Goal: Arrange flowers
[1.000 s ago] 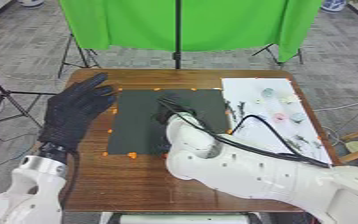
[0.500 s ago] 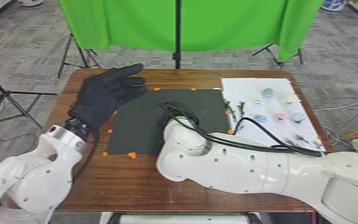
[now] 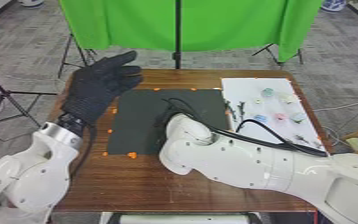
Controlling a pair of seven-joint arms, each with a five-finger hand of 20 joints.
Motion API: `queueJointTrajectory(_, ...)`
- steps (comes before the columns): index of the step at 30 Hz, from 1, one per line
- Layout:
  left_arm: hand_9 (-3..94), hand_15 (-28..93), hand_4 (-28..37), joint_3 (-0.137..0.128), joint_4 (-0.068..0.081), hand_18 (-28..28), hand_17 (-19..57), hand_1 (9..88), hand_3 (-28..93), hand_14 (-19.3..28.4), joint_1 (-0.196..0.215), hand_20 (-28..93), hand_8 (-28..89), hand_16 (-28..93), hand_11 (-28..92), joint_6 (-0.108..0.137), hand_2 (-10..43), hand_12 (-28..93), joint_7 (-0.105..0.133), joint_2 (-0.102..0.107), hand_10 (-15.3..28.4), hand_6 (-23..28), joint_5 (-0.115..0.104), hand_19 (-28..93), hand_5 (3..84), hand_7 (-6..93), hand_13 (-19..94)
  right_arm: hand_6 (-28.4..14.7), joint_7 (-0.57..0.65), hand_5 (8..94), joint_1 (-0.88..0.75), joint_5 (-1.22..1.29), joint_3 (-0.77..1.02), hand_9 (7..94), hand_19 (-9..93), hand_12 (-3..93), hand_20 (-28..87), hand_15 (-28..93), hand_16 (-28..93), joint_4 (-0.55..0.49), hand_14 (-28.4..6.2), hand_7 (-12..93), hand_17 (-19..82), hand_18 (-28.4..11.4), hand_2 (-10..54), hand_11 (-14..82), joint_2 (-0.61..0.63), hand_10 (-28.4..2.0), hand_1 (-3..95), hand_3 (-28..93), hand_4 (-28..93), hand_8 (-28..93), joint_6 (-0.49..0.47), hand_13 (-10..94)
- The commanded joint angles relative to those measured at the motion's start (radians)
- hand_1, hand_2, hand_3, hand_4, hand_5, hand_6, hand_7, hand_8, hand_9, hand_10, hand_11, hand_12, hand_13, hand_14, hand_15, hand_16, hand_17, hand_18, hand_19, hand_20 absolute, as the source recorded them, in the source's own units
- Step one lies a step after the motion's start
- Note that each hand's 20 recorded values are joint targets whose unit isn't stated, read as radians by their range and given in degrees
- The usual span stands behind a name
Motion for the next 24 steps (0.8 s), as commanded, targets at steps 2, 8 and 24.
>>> queueJointTrajectory(2, 34.6, 55, -22.9, -0.073, -0.069, 27.5, -9.5, 21.9, 78, 28.4, 0.160, 5, -8, -11, 32, 0.074, 7.8, 11, 0.098, 0.041, 22.9, 12.3, 0.001, 61, 41.6, 12.8, 24, -4.5, -0.025, 71.0, 0.040, -0.023, -0.034, 83.9, 93, 19.5, 10, 71, 18, -0.011, -7.2, 14, 37, -23.4, 1.0, 35.4, -0.009, -13.7, 33.7, 70, -28, -12, -0.016, 82)
queueJointTrajectory(8, 34.7, 55, -23.0, -0.110, -0.108, 27.5, -9.4, 21.9, 78, 28.4, 0.230, 5, -8, -11, 32, 0.132, 7.9, 11, 0.129, 0.051, 23.0, 12.4, -0.001, 61, 41.6, 12.7, 24, -5.2, -0.034, 71.7, 0.024, -0.078, -0.031, 85.1, 93, 19.5, 11, 72, 18, 0.000, -7.6, 14, 38, -24.2, 3.4, 37.1, -0.015, -14.2, 30.0, 71, -26, -12, -0.022, 82)
queueJointTrajectory(24, 35.0, 55, -22.9, -0.147, -0.135, 27.6, -9.3, 21.7, 78, 28.4, 0.304, 5, -8, -11, 32, 0.162, 7.8, 11, 0.148, 0.036, 23.2, 12.5, -0.002, 62, 41.8, 12.9, 24, -7.2, 0.032, 70.1, -0.036, -0.120, -0.007, 86.9, 93, 19.4, 12, 72, 17, -0.001, -8.0, 13, 41, -25.9, 5.5, 36.2, 0.030, -15.4, 26.7, 71, -23, -11, -0.091, 84)
